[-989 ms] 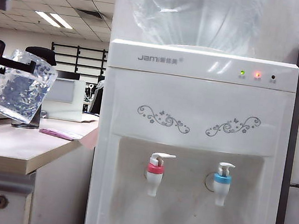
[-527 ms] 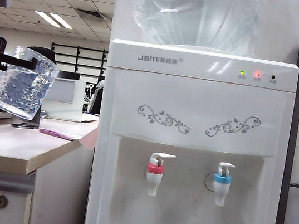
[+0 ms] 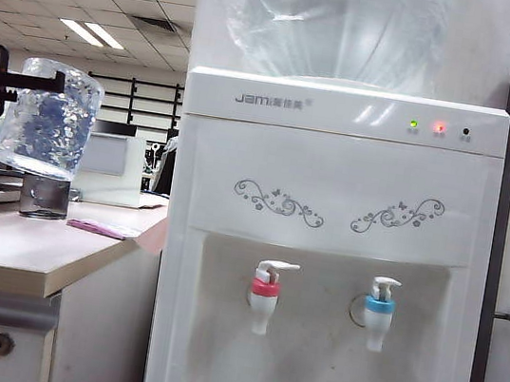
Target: Pick up the plastic mug from the left desk, go to the hot water outlet of the water dispenser, press the vertical switch to get some water, then put the mug back on the desk.
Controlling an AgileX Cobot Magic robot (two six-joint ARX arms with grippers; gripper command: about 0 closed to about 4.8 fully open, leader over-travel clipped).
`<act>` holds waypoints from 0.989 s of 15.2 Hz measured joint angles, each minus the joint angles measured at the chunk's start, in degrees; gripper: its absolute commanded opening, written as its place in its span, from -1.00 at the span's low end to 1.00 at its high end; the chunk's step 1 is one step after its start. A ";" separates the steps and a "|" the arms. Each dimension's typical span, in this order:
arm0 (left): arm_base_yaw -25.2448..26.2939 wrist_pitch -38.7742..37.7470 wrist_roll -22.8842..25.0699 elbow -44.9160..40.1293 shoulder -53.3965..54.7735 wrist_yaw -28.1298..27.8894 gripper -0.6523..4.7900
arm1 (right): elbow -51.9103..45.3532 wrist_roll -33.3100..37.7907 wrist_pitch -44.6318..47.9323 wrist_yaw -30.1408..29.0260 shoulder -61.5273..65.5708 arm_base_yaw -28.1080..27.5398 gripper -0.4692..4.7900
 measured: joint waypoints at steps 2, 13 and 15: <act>0.72 -0.70 -0.28 0.02 1.62 -0.09 -0.78 | 0.00 0.00 0.00 -0.02 0.00 0.00 -0.84; 6.51 2.49 -3.02 7.89 15.72 3.72 -0.78 | 0.00 0.00 0.00 0.00 0.00 0.00 -0.84; 6.51 2.51 -3.06 8.94 18.36 3.69 -0.78 | 0.00 0.00 0.00 0.00 0.00 0.00 -0.84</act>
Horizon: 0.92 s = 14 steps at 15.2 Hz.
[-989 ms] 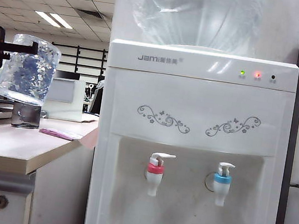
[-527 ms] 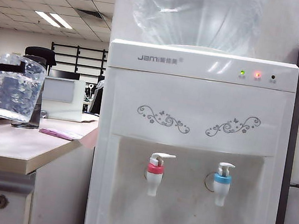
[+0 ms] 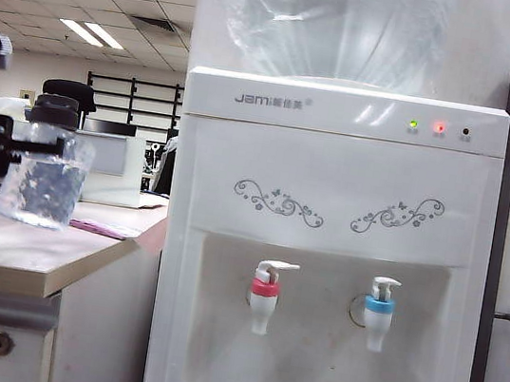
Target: Pick up the plastic mug from the left desk, go to the hot water outlet of the water dispenser, press the vertical switch to get some water, then put the mug back on the desk.
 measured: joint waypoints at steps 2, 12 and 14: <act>0.00 0.09 -1.14 1.22 2.58 -0.02 -0.78 | 0.00 0.00 0.00 0.00 0.00 0.00 -0.84; 0.00 0.94 -2.95 1.81 5.22 0.00 -0.78 | 0.00 0.00 0.00 0.00 0.00 0.00 -0.84; 0.00 0.98 -2.97 1.79 5.33 0.00 -0.78 | 0.00 0.00 0.00 0.00 0.00 0.00 -0.84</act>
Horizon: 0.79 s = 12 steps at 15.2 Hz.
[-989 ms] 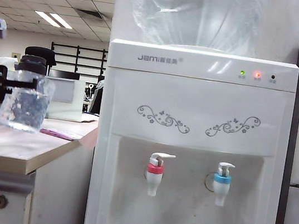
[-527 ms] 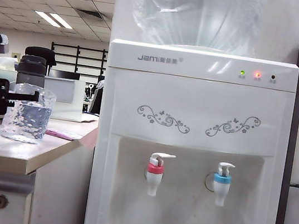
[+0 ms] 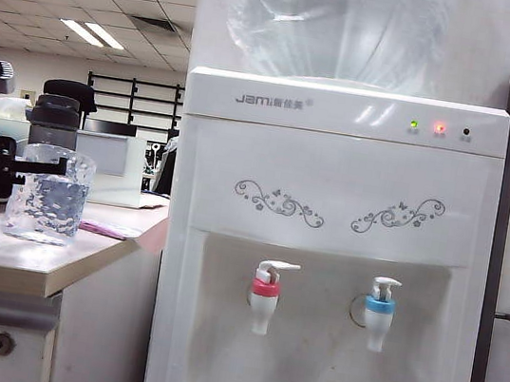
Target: Pick up the plastic mug from the left desk, go to the hot water outlet of the water dispenser, press the vertical switch to get some water, then put the mug back on the desk.
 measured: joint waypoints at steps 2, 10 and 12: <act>0.00 0.00 0.00 -0.04 0.00 0.11 -0.78 | 0.00 0.00 0.00 0.00 0.00 0.00 -0.84; -0.02 1.03 -1.29 -4.83 -0.09 1.81 -0.78 | 0.00 0.00 0.00 -0.02 0.00 0.00 -0.84; 0.04 1.05 -1.27 -4.85 -0.11 3.10 -0.78 | 0.00 0.00 0.00 0.00 0.00 0.00 -0.84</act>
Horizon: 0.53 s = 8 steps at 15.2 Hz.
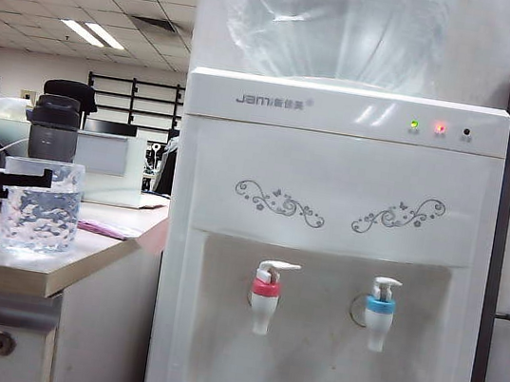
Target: Pick up the plastic mug from the left desk, go to the hot water outlet of the water dispenser, press the vertical switch to get some water, then put the mug back on the desk.
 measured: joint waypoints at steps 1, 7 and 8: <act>0.00 0.02 0.00 0.00 0.00 1.49 -0.78 | 0.00 0.00 0.00 0.00 0.00 0.00 -0.84; -0.02 0.11 0.17 0.02 -0.02 8.00 -0.78 | 0.00 0.00 0.02 0.00 0.00 0.00 -0.84; -0.02 0.11 0.17 0.02 -0.02 8.00 -0.78 | 0.00 0.00 0.00 0.00 0.00 0.00 -0.84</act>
